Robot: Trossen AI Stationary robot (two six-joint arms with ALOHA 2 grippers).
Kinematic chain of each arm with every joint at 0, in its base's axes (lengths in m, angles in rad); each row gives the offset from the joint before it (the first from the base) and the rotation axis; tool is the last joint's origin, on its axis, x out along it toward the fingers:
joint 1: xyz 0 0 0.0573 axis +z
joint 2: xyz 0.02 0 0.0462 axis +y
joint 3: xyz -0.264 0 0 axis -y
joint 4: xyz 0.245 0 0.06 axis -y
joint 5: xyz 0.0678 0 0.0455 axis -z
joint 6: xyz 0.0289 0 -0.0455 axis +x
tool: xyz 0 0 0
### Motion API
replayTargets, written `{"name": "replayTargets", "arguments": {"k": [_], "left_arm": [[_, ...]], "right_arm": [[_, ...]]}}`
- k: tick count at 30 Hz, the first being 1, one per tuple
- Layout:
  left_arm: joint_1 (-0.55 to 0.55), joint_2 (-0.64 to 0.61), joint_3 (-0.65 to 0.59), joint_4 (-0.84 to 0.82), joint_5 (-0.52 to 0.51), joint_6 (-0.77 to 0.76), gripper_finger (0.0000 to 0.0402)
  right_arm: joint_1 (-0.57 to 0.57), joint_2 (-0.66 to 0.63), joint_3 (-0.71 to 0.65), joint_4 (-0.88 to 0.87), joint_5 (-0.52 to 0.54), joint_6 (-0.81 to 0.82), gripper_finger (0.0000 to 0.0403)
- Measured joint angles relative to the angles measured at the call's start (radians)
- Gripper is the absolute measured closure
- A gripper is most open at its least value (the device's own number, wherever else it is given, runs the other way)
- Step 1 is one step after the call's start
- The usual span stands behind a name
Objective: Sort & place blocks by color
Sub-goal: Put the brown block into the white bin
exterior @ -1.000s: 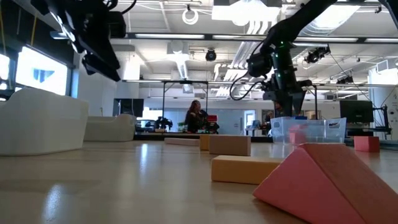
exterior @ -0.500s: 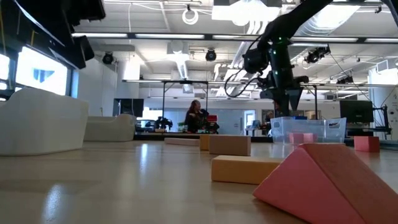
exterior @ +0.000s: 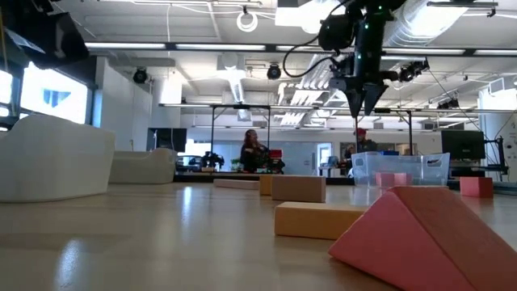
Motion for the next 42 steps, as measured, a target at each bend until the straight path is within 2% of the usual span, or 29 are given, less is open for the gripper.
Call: {"name": "replayTargets", "arguments": {"k": [7,11,14,18,24,28,36,42], "left_arm": [[-0.082,0.0,0.0,0.103,-0.017,-0.132,0.0188],[-0.116,0.0,0.0,0.226,-0.025,-0.166,0.0188],[-0.146,0.0,0.017,0.243,-0.03,-0.172,0.0188],[-0.189,0.007,0.079,0.182,-0.086,-0.172,0.0188],[-0.247,0.061,0.206,-0.022,-0.159,-0.172,0.0188],[-0.28,0.141,0.267,-0.155,-0.182,-0.195,0.0188],[-0.334,0.335,0.356,-0.243,-0.19,-0.261,0.0188],[-0.364,0.465,0.434,-0.362,-0.19,-0.375,0.0188]], "right_arm": [[0.028,-0.006,0.0,0.001,-0.001,0.017,0.0196],[0.036,-0.006,0.0,0.001,-0.001,0.019,0.0196],[0.036,-0.006,0.0,0.001,0.001,0.021,0.0197],[0.036,-0.006,0.0,0.0,0.001,0.042,0.0197],[0.036,-0.006,0.0,0.0,0.002,0.052,0.0197],[0.036,-0.006,0.0,0.0,0.004,0.052,0.0197],[0.036,-0.006,0.0,0.001,0.004,0.051,0.0197],[0.036,-0.005,0.0,0.003,0.003,0.05,0.0197]]}}
